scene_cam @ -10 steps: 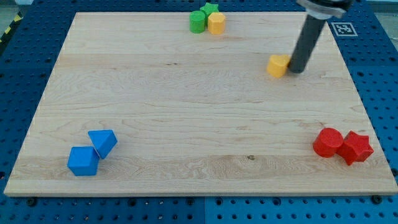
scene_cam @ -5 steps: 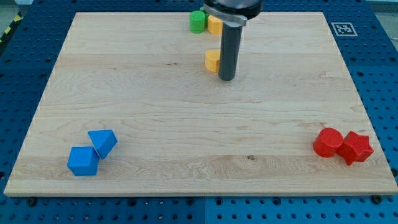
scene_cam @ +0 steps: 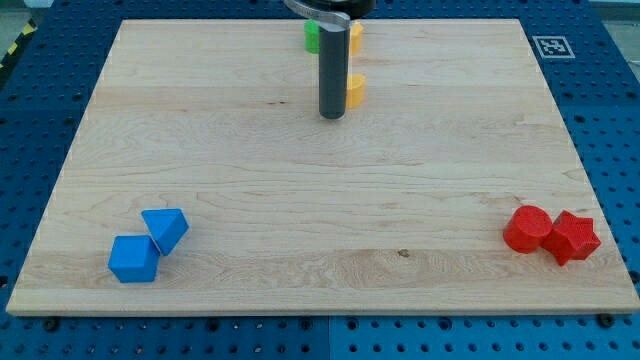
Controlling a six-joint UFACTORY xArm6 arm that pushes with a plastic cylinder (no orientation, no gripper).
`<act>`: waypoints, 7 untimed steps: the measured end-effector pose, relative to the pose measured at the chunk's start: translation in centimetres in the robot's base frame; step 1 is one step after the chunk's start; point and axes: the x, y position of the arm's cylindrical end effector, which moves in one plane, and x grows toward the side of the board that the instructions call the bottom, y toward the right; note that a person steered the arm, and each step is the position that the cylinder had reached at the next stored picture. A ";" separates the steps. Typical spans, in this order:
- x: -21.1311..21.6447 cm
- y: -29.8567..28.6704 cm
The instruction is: Slide the yellow heart closer to the yellow hexagon
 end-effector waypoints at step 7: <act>-5.1 1.4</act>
